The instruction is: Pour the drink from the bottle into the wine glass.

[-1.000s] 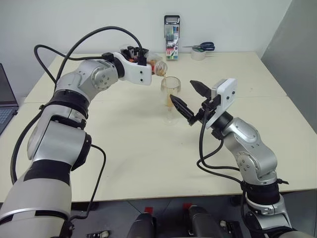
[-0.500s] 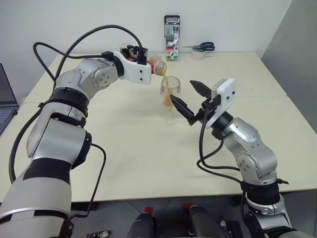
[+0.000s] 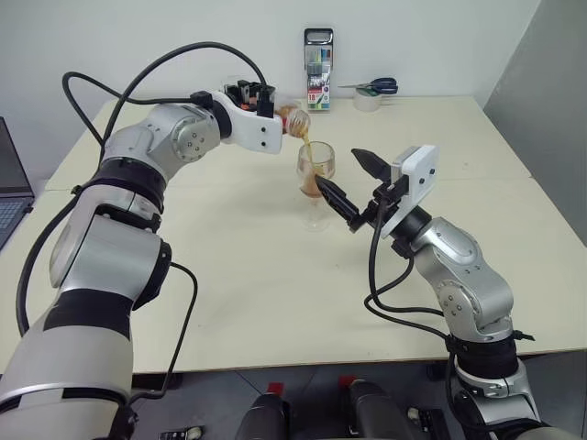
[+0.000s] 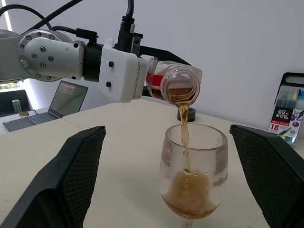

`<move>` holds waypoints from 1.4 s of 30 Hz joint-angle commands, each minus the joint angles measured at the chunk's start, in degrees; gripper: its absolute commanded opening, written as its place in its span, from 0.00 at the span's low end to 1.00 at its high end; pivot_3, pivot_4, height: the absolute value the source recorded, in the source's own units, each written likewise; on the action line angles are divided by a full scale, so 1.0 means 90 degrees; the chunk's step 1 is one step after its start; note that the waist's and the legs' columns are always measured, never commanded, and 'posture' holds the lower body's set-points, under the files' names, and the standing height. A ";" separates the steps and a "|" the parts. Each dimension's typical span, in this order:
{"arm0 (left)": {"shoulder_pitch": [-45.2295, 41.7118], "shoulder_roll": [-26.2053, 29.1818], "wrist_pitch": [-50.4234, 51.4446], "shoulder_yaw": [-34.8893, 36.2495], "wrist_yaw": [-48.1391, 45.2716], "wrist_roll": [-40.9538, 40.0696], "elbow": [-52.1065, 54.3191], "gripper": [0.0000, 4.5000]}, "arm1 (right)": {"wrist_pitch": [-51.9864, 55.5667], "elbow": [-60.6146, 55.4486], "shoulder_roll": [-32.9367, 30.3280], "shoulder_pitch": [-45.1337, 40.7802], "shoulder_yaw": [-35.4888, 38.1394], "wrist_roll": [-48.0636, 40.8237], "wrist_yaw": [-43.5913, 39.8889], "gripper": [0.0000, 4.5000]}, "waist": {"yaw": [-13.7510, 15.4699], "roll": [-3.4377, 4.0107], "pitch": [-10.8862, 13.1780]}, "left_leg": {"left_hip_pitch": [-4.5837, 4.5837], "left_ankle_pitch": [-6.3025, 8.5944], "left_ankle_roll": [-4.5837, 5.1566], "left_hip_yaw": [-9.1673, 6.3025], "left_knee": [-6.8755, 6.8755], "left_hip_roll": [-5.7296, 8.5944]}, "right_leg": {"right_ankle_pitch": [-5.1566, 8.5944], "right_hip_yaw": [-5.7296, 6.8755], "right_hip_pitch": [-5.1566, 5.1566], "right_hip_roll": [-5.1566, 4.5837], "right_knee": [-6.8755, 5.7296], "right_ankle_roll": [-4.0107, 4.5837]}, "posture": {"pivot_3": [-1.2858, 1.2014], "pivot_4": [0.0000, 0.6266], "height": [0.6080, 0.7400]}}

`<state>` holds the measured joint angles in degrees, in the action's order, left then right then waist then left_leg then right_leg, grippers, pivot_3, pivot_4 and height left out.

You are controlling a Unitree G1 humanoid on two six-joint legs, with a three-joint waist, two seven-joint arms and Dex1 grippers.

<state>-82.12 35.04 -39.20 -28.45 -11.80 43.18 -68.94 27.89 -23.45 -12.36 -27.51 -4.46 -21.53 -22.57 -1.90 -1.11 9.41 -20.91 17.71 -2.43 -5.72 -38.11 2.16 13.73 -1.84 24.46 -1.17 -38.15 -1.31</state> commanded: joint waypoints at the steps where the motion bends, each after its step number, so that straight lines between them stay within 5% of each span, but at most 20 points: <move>1: -0.0376 0.0047 0.0010 0.0012 0.0182 0.0011 0.0015 0.38 | -0.0149 -0.0095 0.0036 -0.0039 0.0050 -0.0038 -0.0031 1.00 | 0.0000 0.0000 0.0000 | 0.0000 0.0000 0.0000 0.0000 0.0000 0.0000 | 0.0000 0.0000 0.0000 0.0000 0.0000 0.0000 | 0.52 0.24 1.00; 42: -0.0506 -0.0035 0.0019 -0.0141 0.0318 0.0072 -0.0111 0.38 | -0.0135 -0.0125 0.0041 -0.0070 0.0036 -0.0036 -0.0013 1.00 | 0.0000 0.0000 0.0000 | 0.0000 0.0000 0.0000 0.0001 -0.0002 0.0003 | 0.0000 -0.0001 0.0001 -0.0002 -0.0002 -0.0001 | 0.52 0.24 1.00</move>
<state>-84.33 34.49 -39.19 -30.70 -9.47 44.94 -70.15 27.89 -23.14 -12.35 -27.53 -4.47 -21.53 -22.52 -1.90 -1.11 9.41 -20.91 17.71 -2.42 -5.70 -38.13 2.19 13.74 -1.85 24.47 -1.19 -38.17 -1.31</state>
